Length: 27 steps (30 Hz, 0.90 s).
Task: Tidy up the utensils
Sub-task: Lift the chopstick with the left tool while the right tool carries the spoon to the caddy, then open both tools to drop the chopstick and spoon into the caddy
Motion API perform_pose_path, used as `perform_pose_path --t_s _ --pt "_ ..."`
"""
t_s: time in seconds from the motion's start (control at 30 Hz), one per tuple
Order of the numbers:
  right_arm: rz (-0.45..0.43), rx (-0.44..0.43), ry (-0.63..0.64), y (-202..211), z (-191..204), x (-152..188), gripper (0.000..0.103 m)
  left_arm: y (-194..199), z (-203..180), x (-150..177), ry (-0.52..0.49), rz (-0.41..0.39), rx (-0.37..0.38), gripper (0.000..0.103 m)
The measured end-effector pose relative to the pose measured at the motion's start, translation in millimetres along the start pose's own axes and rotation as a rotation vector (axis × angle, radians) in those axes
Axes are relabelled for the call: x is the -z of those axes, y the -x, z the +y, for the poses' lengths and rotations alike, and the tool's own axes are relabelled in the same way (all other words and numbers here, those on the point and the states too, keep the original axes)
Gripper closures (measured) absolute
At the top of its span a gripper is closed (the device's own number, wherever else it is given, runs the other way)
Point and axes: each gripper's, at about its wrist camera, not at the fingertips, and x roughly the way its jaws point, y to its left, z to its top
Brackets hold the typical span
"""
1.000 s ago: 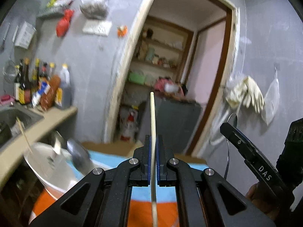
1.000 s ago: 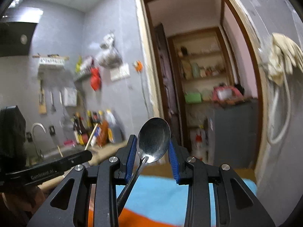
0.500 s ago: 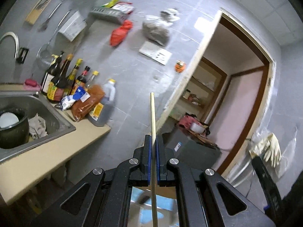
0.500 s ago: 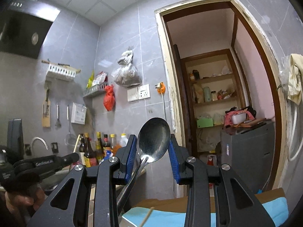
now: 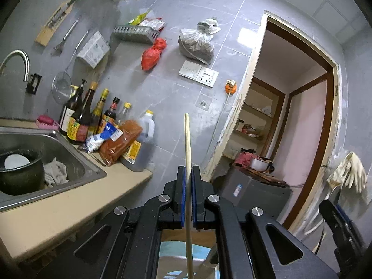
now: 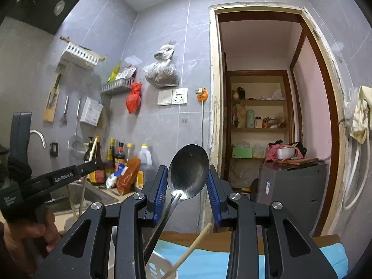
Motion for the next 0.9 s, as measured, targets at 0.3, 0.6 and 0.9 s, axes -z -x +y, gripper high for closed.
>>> perform_pose_path --t_s 0.3,0.6,0.9 --pt "0.016 -0.010 0.062 0 11 13 0.071 4 -5 15 -0.089 0.001 0.019 0.101" --pt "0.045 -0.042 0.022 7 8 5 0.063 12 0 11 -0.049 0.130 0.091 0.074" --pt "0.049 -0.043 -0.084 29 -15 -27 0.030 36 -39 -12 -0.080 0.159 0.127 0.042"
